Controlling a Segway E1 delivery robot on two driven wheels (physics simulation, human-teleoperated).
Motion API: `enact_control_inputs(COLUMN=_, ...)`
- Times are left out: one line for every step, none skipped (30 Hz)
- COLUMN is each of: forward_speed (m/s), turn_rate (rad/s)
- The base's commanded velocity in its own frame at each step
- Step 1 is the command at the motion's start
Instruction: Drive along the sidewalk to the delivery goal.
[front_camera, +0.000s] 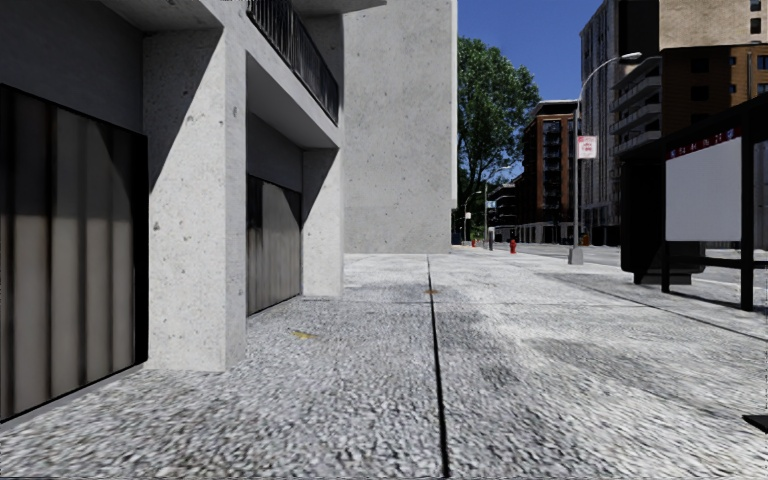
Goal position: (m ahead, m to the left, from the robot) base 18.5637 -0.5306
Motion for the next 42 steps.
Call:
enact_control_inputs(forward_speed=2.0, turn_rate=0.0)
enact_control_inputs(forward_speed=2.0, turn_rate=0.0)
enact_control_inputs(forward_speed=2.0, turn_rate=0.0)
enact_control_inputs(forward_speed=2.0, turn_rate=0.0)
enact_control_inputs(forward_speed=2.0, turn_rate=0.0)
enact_control_inputs(forward_speed=2.0, turn_rate=0.0)
enact_control_inputs(forward_speed=2.0, turn_rate=0.0)
enact_control_inputs(forward_speed=2.0, turn_rate=0.0)
enact_control_inputs(forward_speed=2.0, turn_rate=0.0)
enact_control_inputs(forward_speed=2.0, turn_rate=0.0)
enact_control_inputs(forward_speed=2.0, turn_rate=0.0)
enact_control_inputs(forward_speed=2.0, turn_rate=0.0)
enact_control_inputs(forward_speed=2.0, turn_rate=0.0)
enact_control_inputs(forward_speed=2.0, turn_rate=0.0)
enact_control_inputs(forward_speed=2.0, turn_rate=0.0)
enact_control_inputs(forward_speed=2.0, turn_rate=0.0)
enact_control_inputs(forward_speed=2.0, turn_rate=0.0)
enact_control_inputs(forward_speed=2.0, turn_rate=0.0)
enact_control_inputs(forward_speed=2.0, turn_rate=0.0)
enact_control_inputs(forward_speed=2.0, turn_rate=0.0)
enact_control_inputs(forward_speed=2.0, turn_rate=0.0)
enact_control_inputs(forward_speed=2.0, turn_rate=0.0)
enact_control_inputs(forward_speed=2.0, turn_rate=0.0)
enact_control_inputs(forward_speed=2.0, turn_rate=0.0)
enact_control_inputs(forward_speed=2.0, turn_rate=0.0)
enact_control_inputs(forward_speed=2.0, turn_rate=0.0)
enact_control_inputs(forward_speed=2.0, turn_rate=0.0)
enact_control_inputs(forward_speed=2.0, turn_rate=0.0)
enact_control_inputs(forward_speed=2.0, turn_rate=0.0)
enact_control_inputs(forward_speed=2.0, turn_rate=-0.16)
enact_control_inputs(forward_speed=2.0, turn_rate=-0.25)
enact_control_inputs(forward_speed=2.0, turn_rate=-0.29)
enact_control_inputs(forward_speed=2.0, turn_rate=-0.29)
enact_control_inputs(forward_speed=2.0, turn_rate=-0.31)
enact_control_inputs(forward_speed=2.0, turn_rate=-0.31)
enact_control_inputs(forward_speed=2.0, turn_rate=-0.31)
enact_control_inputs(forward_speed=2.0, turn_rate=-0.31)
enact_control_inputs(forward_speed=2.0, turn_rate=-0.31)
enact_control_inputs(forward_speed=2.0, turn_rate=-0.31)
enact_control_inputs(forward_speed=2.0, turn_rate=-0.31)
enact_control_inputs(forward_speed=2.0, turn_rate=-0.31)
enact_control_inputs(forward_speed=2.0, turn_rate=-0.31)
